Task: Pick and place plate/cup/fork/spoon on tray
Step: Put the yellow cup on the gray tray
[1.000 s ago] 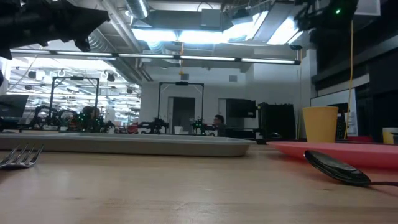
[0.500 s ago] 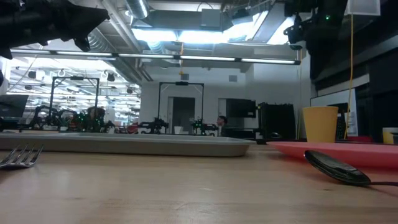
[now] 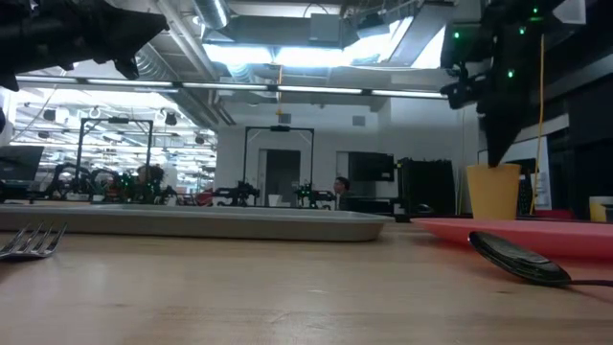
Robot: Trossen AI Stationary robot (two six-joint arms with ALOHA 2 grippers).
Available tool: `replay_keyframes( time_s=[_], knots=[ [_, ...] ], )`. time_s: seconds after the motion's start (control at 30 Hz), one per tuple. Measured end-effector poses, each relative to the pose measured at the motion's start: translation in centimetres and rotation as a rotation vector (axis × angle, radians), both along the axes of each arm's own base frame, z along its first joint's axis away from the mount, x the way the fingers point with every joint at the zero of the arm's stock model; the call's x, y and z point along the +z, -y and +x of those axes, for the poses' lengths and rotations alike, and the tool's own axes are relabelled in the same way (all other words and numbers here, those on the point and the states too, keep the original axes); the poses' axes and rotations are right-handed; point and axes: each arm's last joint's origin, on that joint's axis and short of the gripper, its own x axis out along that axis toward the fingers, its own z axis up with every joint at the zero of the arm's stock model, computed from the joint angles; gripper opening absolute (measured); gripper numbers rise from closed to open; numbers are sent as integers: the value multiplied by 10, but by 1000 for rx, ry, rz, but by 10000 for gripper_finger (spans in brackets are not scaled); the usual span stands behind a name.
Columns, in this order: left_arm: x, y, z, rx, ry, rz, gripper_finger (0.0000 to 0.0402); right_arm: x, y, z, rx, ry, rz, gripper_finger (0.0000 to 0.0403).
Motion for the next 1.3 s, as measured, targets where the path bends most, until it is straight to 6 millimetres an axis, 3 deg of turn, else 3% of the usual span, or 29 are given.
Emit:
replay_keyframes(
  time_s=[0.13,0.3,0.4,0.53,0.6,0.7,0.87,1.1,1.2,1.3],
  knots=[
    [0,0,0,0,0,0,0,-14,1,-2,-10,-17,-52,171],
    [0,0,0,0,0,0,0,-15,1,0,9,-14,-39,161],
    [0,0,0,0,0,0,0,-15,1,0,12,-12,-34,121],
    [0,0,0,0,0,0,0,-17,1,3,78,-5,-6,22],
    [0,0,0,0,0,0,0,-14,2,9,111,35,-27,11],
    [0,0,0,0,0,0,0,5,5,23,162,152,-66,7],
    [0,0,0,1,0,0,0,61,0,47,289,382,-105,4],
    [0,0,0,1,0,0,0,141,-16,89,659,932,-167,4],
    [0,0,0,1,0,0,0,154,-15,113,719,945,-254,4],
    [0,0,0,1,-1,0,0,150,-3,145,709,876,-272,4]
  ],
)
